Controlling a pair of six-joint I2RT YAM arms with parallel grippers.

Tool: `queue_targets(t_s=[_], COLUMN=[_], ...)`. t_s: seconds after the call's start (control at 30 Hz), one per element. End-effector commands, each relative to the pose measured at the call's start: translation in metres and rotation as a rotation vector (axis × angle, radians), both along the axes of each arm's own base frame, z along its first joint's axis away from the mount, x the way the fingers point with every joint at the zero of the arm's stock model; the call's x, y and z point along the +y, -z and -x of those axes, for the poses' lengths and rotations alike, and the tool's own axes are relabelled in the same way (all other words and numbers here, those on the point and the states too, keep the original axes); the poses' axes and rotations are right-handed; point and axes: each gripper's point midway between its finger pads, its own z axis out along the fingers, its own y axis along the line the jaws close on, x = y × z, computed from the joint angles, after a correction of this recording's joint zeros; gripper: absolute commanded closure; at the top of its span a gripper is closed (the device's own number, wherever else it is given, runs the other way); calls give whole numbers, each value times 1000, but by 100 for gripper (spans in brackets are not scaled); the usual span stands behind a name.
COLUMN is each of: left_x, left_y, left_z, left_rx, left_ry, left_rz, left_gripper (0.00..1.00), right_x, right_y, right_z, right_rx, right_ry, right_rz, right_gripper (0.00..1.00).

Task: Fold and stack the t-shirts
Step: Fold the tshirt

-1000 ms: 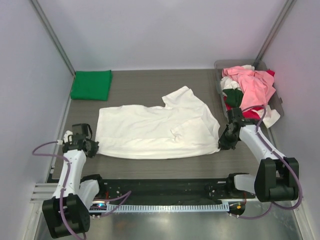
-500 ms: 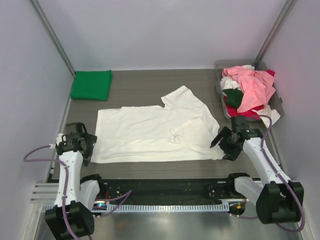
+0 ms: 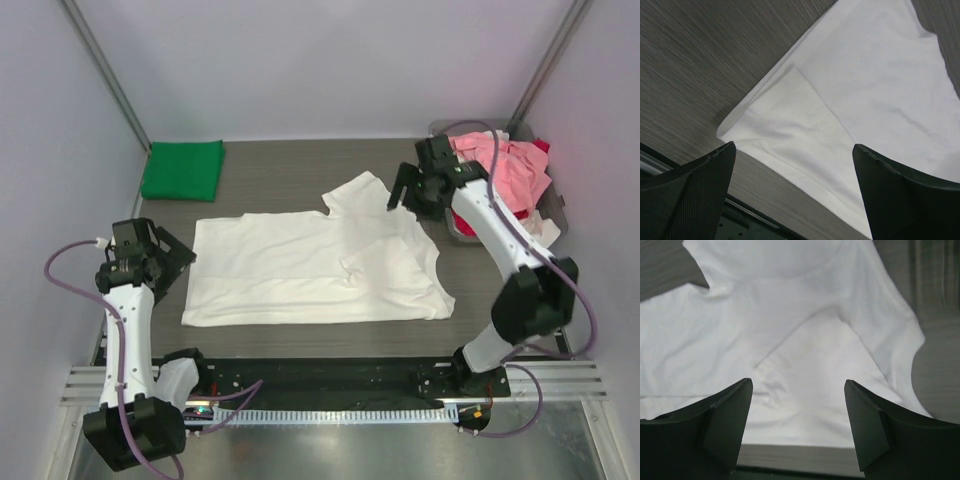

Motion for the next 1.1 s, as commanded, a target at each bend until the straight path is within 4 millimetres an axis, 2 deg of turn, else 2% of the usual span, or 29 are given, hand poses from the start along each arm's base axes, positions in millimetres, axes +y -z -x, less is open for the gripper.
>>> queue_targets(t_s=[0.0,0.03,0.1,0.13,0.2,0.23,0.27,0.3,0.33,0.37,0.4,0.43,0.5,0.53,0.63,0.7,0.73,0.97,1.07], left_x=[-19,-20,-21,-20,-19,-18,-19,-18,-17,-17,-17,-16,-17,-19,-23,-25,-25,-28,-30], left_y=[8,11,10,10,10,10,10,11,11,12,13,13,13,13,14,14,14,14,13], left_z=[1,1,-2,-2,-3,-3,-3,-2,-2,-2,-2,-1,-1,-1,-1,-2,-2,-1,-2], left_rx=[34,36,13,9,2,3,5,12,16,21,26,27,30,31,34,35,37,38,33], left_ry=[187,190,189,185,179,172,176,171,166,168,164,159,164,172,190,196,199,212,223], left_rz=[45,53,51,47,42,38,38,36,36,35,34,33,31,30,30,29,28,28,25], left_gripper=[0,0,0,0,0,1,2,2,2,3,3,3,4,4,5,4,5,5,5], right_x=[4,8,14,19,29,36,40,44,47,49,50,53,54,55,52,55,58,82,87], right_y=[-28,-6,-1,6,9,-9,17,24,11,16,31,30,44,45,67,78,91,141,153], right_z=[-79,-101,-135,-164,-190,-211,-224,-233,-248,-256,-265,-277,-289,-298,-312,-315,-315,-300,-293], right_rx=[-139,-100,-120,-132,-159,-224,-198,-205,-266,-276,-274,-320,-342,-370,-373,-367,-353,-287,-261], right_ry=[-72,-87,-111,-132,-162,-180,-195,-203,-204,-207,-203,-196,-183,-169,-134,-128,-135,-213,-231], right_rz=[115,139,166,183,183,171,174,176,173,176,183,177,180,181,203,218,223,314,344], right_gripper=[20,20,21,21,21,21,21,21,21,21,21,21,21,21,21,21,21,23,31])
